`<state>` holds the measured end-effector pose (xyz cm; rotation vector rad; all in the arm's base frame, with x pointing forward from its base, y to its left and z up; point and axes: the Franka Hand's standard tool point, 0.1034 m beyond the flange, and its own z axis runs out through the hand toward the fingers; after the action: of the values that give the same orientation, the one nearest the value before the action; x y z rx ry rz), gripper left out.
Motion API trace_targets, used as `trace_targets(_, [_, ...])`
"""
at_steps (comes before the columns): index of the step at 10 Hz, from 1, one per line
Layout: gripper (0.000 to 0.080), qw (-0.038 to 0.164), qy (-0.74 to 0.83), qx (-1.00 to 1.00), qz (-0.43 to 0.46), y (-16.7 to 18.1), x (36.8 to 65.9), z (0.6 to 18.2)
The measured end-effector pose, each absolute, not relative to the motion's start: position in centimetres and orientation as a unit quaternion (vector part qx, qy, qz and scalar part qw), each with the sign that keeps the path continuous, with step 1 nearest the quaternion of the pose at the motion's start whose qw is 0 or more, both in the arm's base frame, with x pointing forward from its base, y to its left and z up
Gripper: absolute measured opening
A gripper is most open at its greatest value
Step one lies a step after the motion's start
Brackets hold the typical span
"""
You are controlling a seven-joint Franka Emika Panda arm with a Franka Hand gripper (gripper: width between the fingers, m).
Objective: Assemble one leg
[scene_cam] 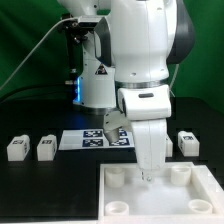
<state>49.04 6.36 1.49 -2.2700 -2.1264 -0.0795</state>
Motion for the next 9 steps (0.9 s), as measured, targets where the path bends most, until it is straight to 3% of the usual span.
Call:
trace_targets(2, [0.0649,0.003,-0.644,-0.765,-0.028,7.4,49.0,4.3])
trace_targets(4, [0.0649,0.004,-0.529,-0.848,-0.031,9.5,48.3,5.8])
trace_targets(7, [0.0649,0.021,-0.326,-0.945,-0.034,14.2,47.2,6.7])
trace_targets(9, [0.0649,0.035,-0.210,-0.977,-0.028,15.3,46.7,6.5])
